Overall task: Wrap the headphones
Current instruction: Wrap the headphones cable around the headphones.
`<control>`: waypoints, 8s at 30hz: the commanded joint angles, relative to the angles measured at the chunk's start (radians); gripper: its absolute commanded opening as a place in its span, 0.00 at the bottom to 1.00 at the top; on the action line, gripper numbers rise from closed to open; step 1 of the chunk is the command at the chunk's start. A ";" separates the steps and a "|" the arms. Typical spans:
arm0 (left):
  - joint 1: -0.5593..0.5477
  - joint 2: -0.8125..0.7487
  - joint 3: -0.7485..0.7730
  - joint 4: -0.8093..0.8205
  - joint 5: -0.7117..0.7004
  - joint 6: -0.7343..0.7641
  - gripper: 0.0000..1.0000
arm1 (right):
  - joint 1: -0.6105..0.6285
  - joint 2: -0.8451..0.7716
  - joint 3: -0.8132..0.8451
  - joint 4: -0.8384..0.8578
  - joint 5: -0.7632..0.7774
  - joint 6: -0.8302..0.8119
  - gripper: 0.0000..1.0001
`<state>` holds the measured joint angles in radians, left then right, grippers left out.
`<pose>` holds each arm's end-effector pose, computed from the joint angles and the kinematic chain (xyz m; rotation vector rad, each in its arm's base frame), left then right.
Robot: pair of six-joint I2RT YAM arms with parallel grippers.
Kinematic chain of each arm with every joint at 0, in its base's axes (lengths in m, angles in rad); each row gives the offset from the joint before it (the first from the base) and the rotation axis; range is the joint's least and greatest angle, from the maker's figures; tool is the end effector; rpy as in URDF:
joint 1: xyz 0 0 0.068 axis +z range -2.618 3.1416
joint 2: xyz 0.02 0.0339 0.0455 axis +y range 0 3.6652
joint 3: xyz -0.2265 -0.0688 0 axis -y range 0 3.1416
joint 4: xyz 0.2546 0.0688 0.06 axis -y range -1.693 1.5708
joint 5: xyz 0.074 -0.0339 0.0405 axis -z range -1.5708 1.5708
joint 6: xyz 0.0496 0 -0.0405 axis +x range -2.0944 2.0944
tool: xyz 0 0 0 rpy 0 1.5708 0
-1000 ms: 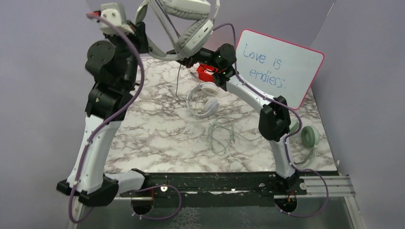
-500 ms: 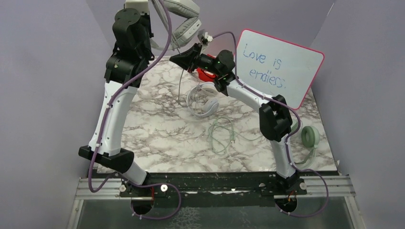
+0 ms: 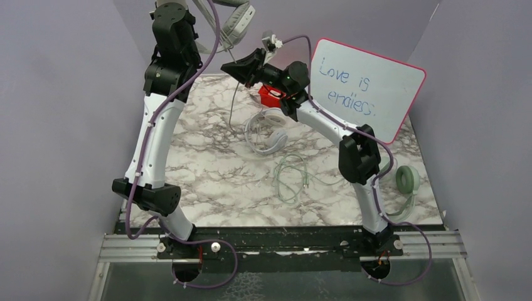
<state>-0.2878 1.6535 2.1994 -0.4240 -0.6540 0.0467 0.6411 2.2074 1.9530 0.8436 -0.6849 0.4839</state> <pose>0.3324 -0.0669 0.5365 -0.2923 1.4511 0.2776 0.3897 0.3299 0.3521 -0.7595 0.9649 1.3275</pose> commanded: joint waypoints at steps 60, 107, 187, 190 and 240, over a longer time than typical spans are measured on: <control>0.115 -0.387 0.236 0.183 0.220 -0.179 0.00 | 0.093 0.132 0.056 0.005 0.150 0.160 0.00; 0.098 -0.211 -0.394 0.187 -0.073 0.152 0.00 | 0.089 -1.081 -0.778 -0.981 -0.169 -0.427 0.00; -0.549 -0.872 -0.945 0.193 0.733 -0.114 0.00 | -0.098 -0.708 -0.405 -0.933 -0.394 -0.684 0.10; -0.549 -0.863 -0.907 0.247 0.695 -0.177 0.00 | -0.109 -0.704 -0.504 -0.696 -0.442 -0.541 0.11; -0.549 -0.436 -0.310 0.432 -0.168 0.151 0.00 | 0.027 -0.576 -1.151 0.199 0.038 0.186 0.00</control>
<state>-0.8352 1.1946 1.7855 -0.3321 -0.5674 0.0612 0.6434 1.7508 0.9127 1.2076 -0.6865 0.7475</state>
